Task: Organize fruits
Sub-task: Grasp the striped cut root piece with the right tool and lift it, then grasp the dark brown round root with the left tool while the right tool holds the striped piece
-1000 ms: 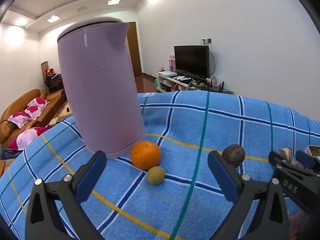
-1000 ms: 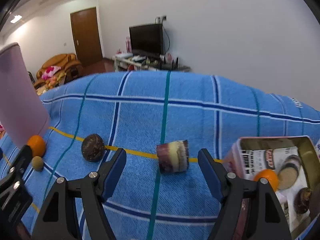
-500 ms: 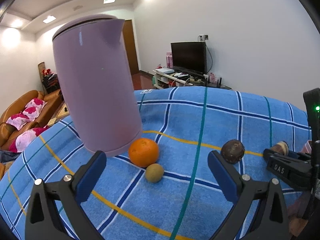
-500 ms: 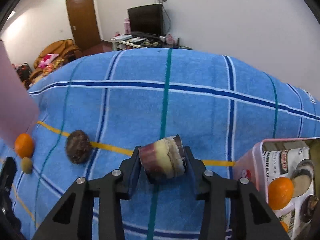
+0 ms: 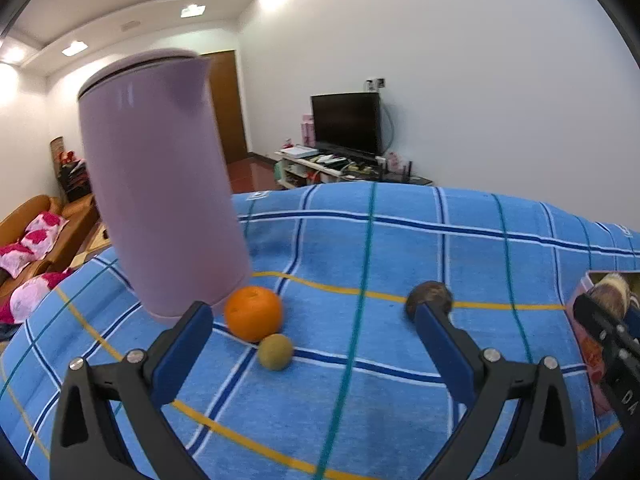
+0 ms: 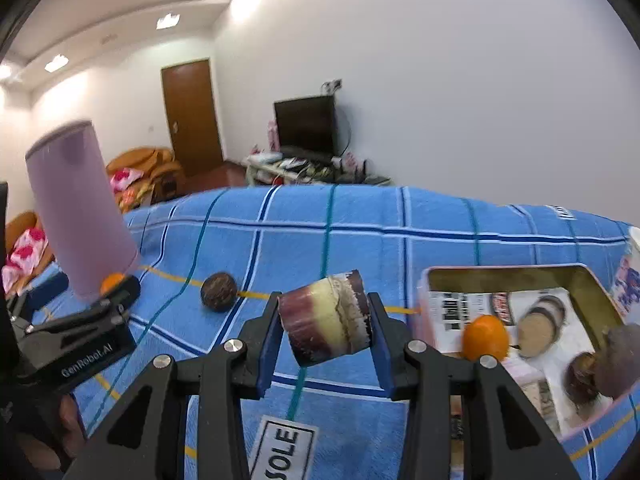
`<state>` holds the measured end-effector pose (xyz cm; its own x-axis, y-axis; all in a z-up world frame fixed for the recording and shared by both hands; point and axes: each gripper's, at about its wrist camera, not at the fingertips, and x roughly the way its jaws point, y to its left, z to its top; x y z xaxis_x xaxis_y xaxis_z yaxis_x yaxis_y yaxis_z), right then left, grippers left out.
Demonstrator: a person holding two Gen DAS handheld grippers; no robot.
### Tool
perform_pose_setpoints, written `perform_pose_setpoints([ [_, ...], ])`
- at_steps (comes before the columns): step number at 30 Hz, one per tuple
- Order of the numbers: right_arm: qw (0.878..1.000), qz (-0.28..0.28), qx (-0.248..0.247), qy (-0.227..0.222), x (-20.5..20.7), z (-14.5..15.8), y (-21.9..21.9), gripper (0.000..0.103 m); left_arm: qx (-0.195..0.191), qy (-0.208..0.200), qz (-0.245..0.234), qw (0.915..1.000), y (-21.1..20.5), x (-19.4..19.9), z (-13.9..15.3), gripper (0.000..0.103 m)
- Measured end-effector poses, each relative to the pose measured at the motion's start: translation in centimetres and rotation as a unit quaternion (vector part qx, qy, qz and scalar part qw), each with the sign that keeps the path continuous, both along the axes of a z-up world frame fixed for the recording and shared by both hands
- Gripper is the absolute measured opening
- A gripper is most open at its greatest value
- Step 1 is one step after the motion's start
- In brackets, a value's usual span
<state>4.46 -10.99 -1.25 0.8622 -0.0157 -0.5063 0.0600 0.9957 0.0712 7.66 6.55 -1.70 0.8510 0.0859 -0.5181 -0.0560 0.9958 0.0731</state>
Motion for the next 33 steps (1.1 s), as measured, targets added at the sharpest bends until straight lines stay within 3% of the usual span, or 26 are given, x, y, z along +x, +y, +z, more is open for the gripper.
perform_pose_setpoints([
  [3, 1.0, -0.002, 0.005, -0.003, -0.4, 0.1, -0.3, 0.042, 0.012, 0.009, -0.004, 0.9999, -1.4, 0.5, 0.0, 0.103],
  [8, 1.0, -0.004, 0.017, -0.004, -0.5, 0.0, -1.2, 0.042, -0.014, 0.074, -0.044, 0.9962, -3.8, 3.5, 0.0, 0.102],
  [12, 1.0, -0.008, 0.027, 0.001, -0.3, -0.1, -1.5, 0.042, 0.004, 0.085, -0.051, 0.9951, -6.1, 6.0, -0.9, 0.094],
  [16, 0.999, -0.007, 0.035, 0.006, -0.1, -0.3, -1.7, 0.042, 0.011, 0.127, -0.052, 0.9905, -7.5, 7.9, -2.8, 0.085],
  [20, 0.999, -0.005, 0.039, 0.013, 0.2, -0.3, -1.8, 0.042, -0.003, 0.164, -0.052, 0.985, -7.5, 9.4, -3.9, 0.079],
  [22, 0.999, -0.004, 0.039, 0.015, 0.3, -0.4, -1.8, 0.042, -0.012, 0.181, -0.055, 0.9819, -7.5, 9.9, -4.4, 0.071],
  [26, 0.999, -0.003, 0.036, 0.016, 0.5, -0.3, -1.8, 0.042, -0.027, 0.18, -0.078, 0.9801, -7.8, 9.8, -4.3, 0.055],
  [27, 0.999, -0.002, 0.034, 0.016, 0.5, -0.3, -1.8, 0.042, -0.026, 0.179, -0.083, 0.98, -7.9, 9.7, -4.3, 0.046],
  [33, 0.999, -0.002, 0.03, 0.013, 0.5, -0.4, -1.6, 0.042, -0.013, 0.148, -0.065, 0.9867, -7.7, 8.1, -3.2, 0.043],
])
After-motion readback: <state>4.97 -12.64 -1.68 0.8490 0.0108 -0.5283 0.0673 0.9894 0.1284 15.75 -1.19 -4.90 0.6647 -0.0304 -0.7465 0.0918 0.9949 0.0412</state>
